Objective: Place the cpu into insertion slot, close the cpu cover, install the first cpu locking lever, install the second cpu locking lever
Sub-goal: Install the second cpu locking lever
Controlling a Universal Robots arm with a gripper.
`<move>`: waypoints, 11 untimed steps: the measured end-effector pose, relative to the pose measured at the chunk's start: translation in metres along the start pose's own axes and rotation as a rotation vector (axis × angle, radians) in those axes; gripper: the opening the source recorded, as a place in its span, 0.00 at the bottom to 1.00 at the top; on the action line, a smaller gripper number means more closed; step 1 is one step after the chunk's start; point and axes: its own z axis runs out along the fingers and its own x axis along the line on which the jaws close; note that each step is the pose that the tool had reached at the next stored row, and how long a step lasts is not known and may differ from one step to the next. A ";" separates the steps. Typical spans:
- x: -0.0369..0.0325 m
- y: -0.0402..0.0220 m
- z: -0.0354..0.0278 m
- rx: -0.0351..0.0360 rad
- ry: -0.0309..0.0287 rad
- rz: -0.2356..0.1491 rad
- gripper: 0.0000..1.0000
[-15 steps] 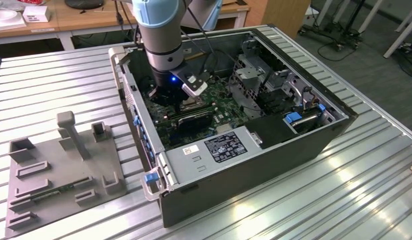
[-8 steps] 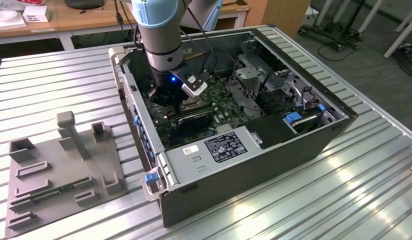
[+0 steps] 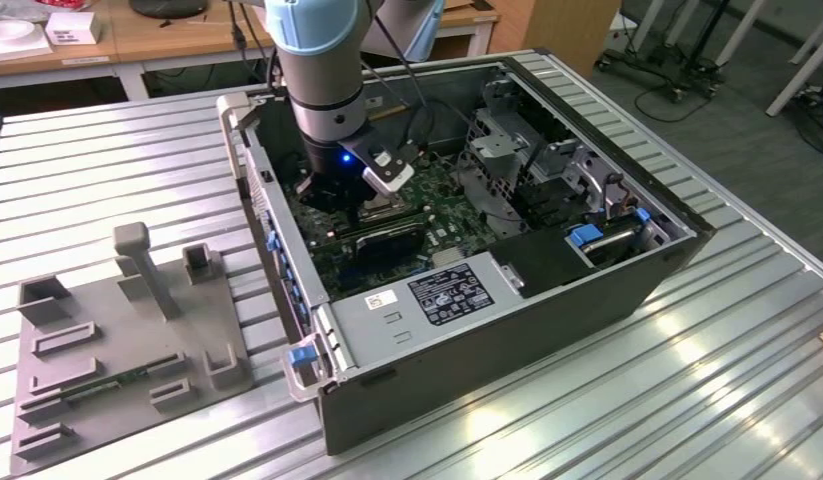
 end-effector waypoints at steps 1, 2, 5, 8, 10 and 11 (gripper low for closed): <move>0.0000 0.0000 0.0000 0.0000 0.0001 0.000 0.10; 0.0000 0.0000 0.0000 0.0000 0.0002 0.000 0.10; 0.0000 0.0000 0.0001 0.0000 0.0008 0.000 0.10; 0.0000 0.0000 0.0000 -0.0004 0.0010 0.000 0.10; 0.0000 0.0000 0.0001 -0.0029 0.0011 0.001 0.10; 0.0000 0.0000 0.0001 -0.0039 0.0010 0.001 0.10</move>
